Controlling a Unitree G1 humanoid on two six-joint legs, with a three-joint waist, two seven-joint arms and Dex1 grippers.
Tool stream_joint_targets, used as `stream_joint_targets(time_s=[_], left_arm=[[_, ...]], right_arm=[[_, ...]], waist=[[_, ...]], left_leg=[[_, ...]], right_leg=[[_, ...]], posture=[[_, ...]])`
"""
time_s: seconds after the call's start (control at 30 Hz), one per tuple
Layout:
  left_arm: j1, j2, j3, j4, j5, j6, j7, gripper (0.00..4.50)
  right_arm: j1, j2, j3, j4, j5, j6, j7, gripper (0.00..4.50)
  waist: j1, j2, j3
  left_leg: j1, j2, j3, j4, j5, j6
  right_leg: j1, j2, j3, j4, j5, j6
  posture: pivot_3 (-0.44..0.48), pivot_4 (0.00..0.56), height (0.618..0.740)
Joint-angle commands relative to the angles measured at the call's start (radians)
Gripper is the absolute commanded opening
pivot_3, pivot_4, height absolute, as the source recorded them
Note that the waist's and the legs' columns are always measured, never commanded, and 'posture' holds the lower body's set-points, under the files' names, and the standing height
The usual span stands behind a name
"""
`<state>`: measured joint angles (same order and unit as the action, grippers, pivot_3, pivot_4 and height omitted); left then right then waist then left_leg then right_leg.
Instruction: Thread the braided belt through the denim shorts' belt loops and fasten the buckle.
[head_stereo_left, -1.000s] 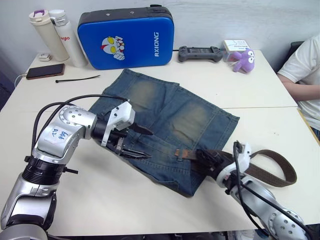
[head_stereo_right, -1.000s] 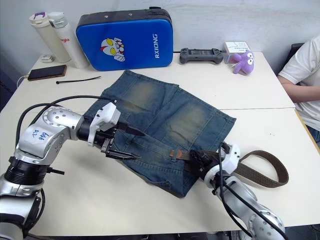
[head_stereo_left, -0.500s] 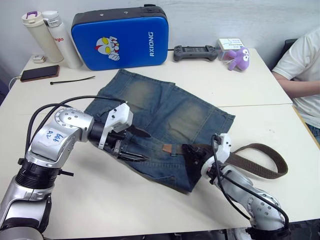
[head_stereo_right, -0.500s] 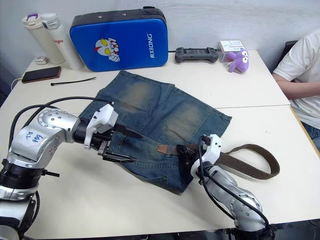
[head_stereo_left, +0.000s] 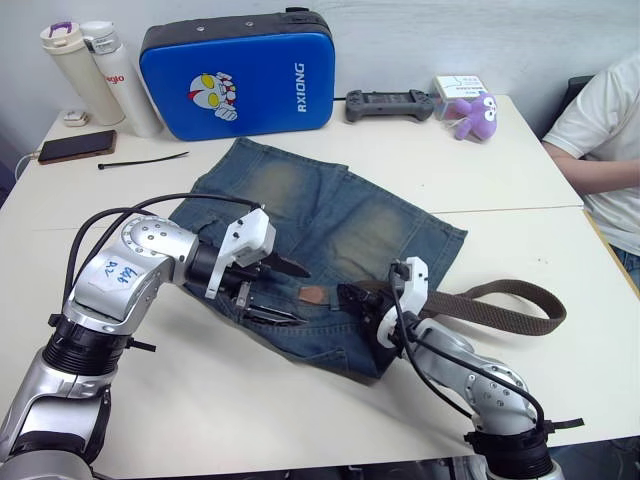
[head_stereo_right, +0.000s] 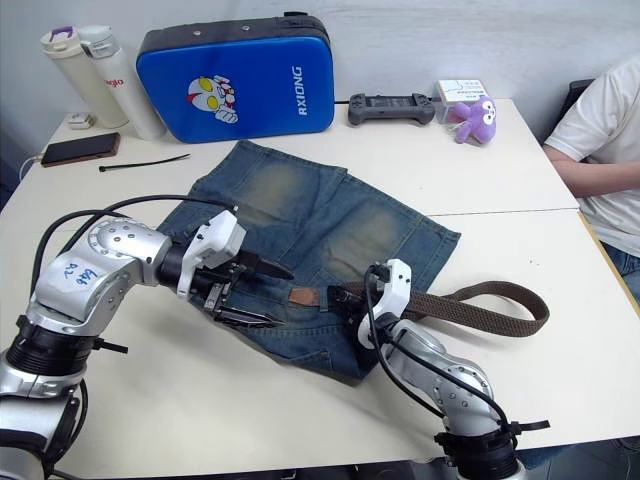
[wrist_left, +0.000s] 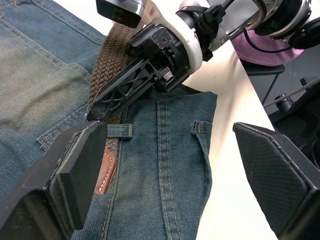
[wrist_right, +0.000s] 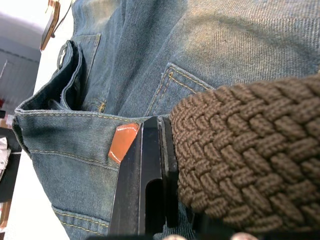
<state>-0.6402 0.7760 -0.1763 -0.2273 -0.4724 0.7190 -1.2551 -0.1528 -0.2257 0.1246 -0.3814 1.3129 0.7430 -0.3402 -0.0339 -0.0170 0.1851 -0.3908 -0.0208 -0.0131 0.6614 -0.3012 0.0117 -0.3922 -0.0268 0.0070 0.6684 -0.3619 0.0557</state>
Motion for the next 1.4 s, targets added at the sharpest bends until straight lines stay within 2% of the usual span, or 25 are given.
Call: stream_joint_targets(time_s=[0.03, 0.1, 0.23, 0.33, 0.47, 0.87, 1.2, 1.23, 1.27, 1.4], left_arm=[[0.005, -0.002, 0.001, -0.019, -0.006, -0.016, -0.001, 4.50], [0.004, -0.014, -0.006, -0.012, -0.004, -0.022, 0.001, 4.50], [-0.011, -0.043, -0.022, 0.011, 0.003, -0.038, -0.001, 4.50], [-0.028, -0.065, -0.042, 0.040, 0.019, -0.063, -0.007, 4.50], [-0.049, -0.086, -0.060, 0.073, 0.031, -0.090, -0.023, 4.50], [-0.084, -0.116, -0.077, 0.120, 0.049, -0.125, -0.048, 4.50], [-0.080, -0.116, -0.073, 0.121, 0.058, -0.133, -0.044, 4.50], [-0.081, -0.117, -0.073, 0.124, 0.059, -0.134, -0.044, 4.50], [-0.083, -0.117, -0.073, 0.129, 0.062, -0.137, -0.044, 4.50], [-0.078, -0.116, -0.070, 0.127, 0.066, -0.139, -0.040, 4.50]], right_arm=[[0.040, -0.006, -0.021, -0.049, 0.030, 0.042, 0.001, 0.90], [0.065, -0.025, -0.052, -0.086, 0.052, 0.052, -0.019, 1.57], [0.146, -0.058, -0.120, -0.167, 0.138, 0.048, -0.059, 3.44], [0.247, -0.087, -0.162, -0.240, 0.202, 0.028, -0.045, 3.44], [0.338, -0.069, -0.198, -0.265, 0.225, -0.036, -0.054, 3.44], [0.405, -0.013, -0.228, -0.296, 0.297, -0.183, -0.087, 3.44], [0.456, -0.036, -0.265, -0.337, 0.373, -0.248, -0.094, 3.44], [0.458, -0.040, -0.262, -0.341, 0.376, -0.249, -0.095, 2.93], [0.459, -0.042, -0.254, -0.345, 0.377, -0.250, -0.094, 2.69], [0.453, -0.035, -0.236, -0.349, 0.378, -0.264, -0.094, 0.76]], waist=[[0.002, 0.000, 0.000], [0.005, 0.000, 0.000], [0.011, -0.001, 0.000], [0.016, -0.001, 0.000], [0.010, -0.001, -0.001], [0.007, -0.001, -0.001], [0.007, -0.001, -0.001], [0.006, -0.001, -0.001], [0.007, -0.001, -0.001], [0.007, -0.001, -0.001]], left_leg=[[0.000, 0.000, 0.000, 0.000, 0.000, 0.000], [0.000, 0.000, 0.000, 0.000, 0.000, 0.000], [0.000, 0.000, -0.001, 0.000, 0.000, 0.000], [-0.001, -0.001, -0.002, 0.001, 0.000, 0.001], [-0.001, -0.001, -0.001, 0.000, 0.000, 0.001], [0.000, -0.001, -0.001, 0.001, 0.000, 0.001], [0.000, -0.001, -0.001, 0.001, 0.000, 0.001], [0.000, -0.001, -0.001, 0.000, 0.000, 0.001], [0.000, -0.001, -0.001, 0.000, 0.000, 0.001], [0.000, -0.001, -0.001, 0.000, 0.000, 0.001]], right_leg=[[0.000, 0.000, 0.000, 0.000, 0.000, 0.000], [0.000, 0.000, 0.000, 0.000, 0.000, 0.000], [0.001, -0.001, 0.000, 0.000, 0.000, 0.000], [0.002, -0.001, 0.000, -0.005, 0.000, 0.000], [0.002, 0.000, 0.000, -0.005, 0.000, 0.000], [0.002, 0.000, 0.000, -0.004, 0.000, 0.000], [0.002, 0.000, 0.001, -0.004, 0.000, 0.000], [0.002, 0.000, 0.001, -0.004, 0.000, 0.000], [0.002, 0.000, 0.001, -0.004, 0.000, 0.000], [0.002, 0.000, 0.001, -0.004, 0.000, 0.000]], posture=[[0.000, 0.150, 0.740], [0.000, 0.150, 0.740], [0.000, 0.150, 0.740], [0.000, 0.150, 0.740], [0.000, 0.150, 0.740], [0.000, 0.150, 0.740], [0.000, 0.150, 0.740], [0.000, 0.150, 0.740], [0.000, 0.150, 0.740], [0.000, 0.150, 0.740]])
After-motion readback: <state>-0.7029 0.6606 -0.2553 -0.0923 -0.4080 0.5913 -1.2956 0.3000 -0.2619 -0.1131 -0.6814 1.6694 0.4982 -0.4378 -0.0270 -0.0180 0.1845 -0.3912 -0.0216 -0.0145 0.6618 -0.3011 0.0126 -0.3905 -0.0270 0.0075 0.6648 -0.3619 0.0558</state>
